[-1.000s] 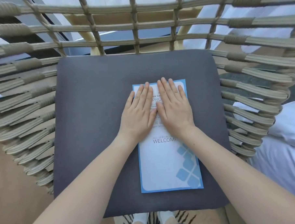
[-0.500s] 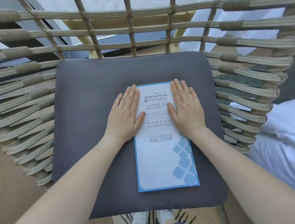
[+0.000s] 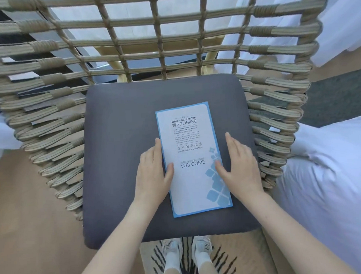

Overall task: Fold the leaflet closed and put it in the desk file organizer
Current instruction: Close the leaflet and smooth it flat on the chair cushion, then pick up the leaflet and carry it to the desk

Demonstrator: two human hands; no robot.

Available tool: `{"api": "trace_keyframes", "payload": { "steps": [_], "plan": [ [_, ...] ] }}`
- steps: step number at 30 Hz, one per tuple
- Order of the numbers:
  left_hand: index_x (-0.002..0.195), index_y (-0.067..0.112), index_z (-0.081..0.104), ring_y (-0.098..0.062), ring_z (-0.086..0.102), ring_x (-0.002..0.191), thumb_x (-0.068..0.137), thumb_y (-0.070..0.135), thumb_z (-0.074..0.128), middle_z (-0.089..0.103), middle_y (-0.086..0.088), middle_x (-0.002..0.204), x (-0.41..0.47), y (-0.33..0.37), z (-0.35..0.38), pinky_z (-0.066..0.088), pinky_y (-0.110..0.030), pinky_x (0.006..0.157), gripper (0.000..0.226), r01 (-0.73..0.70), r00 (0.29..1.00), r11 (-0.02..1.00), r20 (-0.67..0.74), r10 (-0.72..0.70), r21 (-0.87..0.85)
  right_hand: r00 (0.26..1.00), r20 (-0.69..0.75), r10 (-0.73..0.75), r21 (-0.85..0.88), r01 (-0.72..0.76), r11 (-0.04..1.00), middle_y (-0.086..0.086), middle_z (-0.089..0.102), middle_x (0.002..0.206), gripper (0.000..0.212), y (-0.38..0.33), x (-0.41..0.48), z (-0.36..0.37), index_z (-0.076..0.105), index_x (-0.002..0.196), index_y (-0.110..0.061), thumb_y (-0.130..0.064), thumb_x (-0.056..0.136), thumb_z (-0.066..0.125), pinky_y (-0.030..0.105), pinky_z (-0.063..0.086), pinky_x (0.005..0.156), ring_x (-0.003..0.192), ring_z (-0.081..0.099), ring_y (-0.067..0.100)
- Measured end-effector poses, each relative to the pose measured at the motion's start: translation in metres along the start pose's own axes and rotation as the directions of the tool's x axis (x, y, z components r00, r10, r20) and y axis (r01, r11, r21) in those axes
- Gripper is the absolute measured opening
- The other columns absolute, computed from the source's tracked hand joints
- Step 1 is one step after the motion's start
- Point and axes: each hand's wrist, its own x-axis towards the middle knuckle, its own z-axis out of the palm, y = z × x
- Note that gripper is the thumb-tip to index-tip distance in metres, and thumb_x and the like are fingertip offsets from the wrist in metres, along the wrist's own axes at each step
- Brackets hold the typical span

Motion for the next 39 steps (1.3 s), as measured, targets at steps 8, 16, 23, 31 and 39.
{"api": "trace_keyframes", "payload": {
  "steps": [8, 16, 23, 31, 39],
  "plan": [
    [0.144, 0.003, 0.039, -0.031, 0.037, 0.123, 0.089, 0.011, 0.058, 0.048, -0.012, 0.143, -0.019, 0.015, 0.028, 0.033, -0.038, 0.107, 0.059, 0.103, 0.992, 0.990, -0.067, -0.110, -0.099, 0.996, -0.041, 0.079, 0.041, -0.077, 0.996, 0.010, 0.048, 0.146, 0.071, -0.027, -0.018, 0.028, 0.034, 0.151, -0.013, -0.024, 0.087, 0.062, 0.044, 0.040, 0.096, 0.115, 0.044, 0.033],
    [0.130, 0.030, 0.055, -0.014, 0.053, 0.118, 0.076, -0.003, 0.061, 0.048, 0.011, 0.138, -0.014, 0.008, 0.017, 0.047, -0.026, 0.094, 0.063, 0.287, 0.956, 0.731, 0.137, -0.259, -0.619, 0.961, 0.064, 0.268, 0.501, -0.263, 0.824, 0.008, 0.049, 0.126, 0.066, -0.026, -0.018, 0.021, 0.051, 0.140, -0.020, -0.004, 0.078, 0.069, 0.023, 0.039, 0.096, 0.107, 0.053, 0.022],
    [0.125, 0.027, 0.060, -0.010, 0.065, 0.109, 0.074, -0.013, 0.063, 0.066, 0.007, 0.124, -0.026, 0.011, -0.012, 0.057, -0.027, 0.080, 0.064, 0.438, 0.898, 0.439, 0.355, -0.262, -0.784, 0.912, 0.242, 0.331, 0.655, -0.405, 0.638, 0.000, 0.068, 0.101, 0.061, -0.027, -0.028, -0.005, 0.054, 0.130, -0.032, -0.004, 0.079, 0.072, 0.011, 0.045, 0.055, 0.066, 0.057, 0.001],
    [0.124, 0.029, 0.062, -0.011, 0.066, 0.109, 0.074, -0.008, 0.065, 0.068, 0.009, 0.121, -0.063, 0.071, -0.113, 0.058, -0.032, 0.082, 0.062, 0.391, 0.919, 0.412, 0.332, -0.211, -0.823, 0.922, 0.257, 0.291, 0.805, -0.371, 0.464, 0.003, 0.070, 0.111, 0.066, -0.077, -0.079, -0.110, 0.055, 0.128, -0.032, 0.002, 0.075, 0.074, 0.029, 0.057, 0.075, 0.095, 0.068, 0.015],
    [0.119, 0.030, 0.064, -0.012, 0.069, 0.101, 0.067, -0.002, 0.070, 0.072, 0.011, 0.113, -0.106, 0.158, -0.242, 0.058, -0.028, 0.072, 0.061, 0.274, 0.959, 0.373, 0.224, -0.173, -0.887, 0.966, 0.177, 0.189, 0.866, -0.244, 0.437, 0.006, 0.071, 0.111, 0.067, -0.132, -0.130, -0.259, 0.057, 0.129, -0.027, 0.005, 0.073, 0.075, 0.023, 0.058, 0.071, 0.090, 0.070, 0.011]
  ]
}}
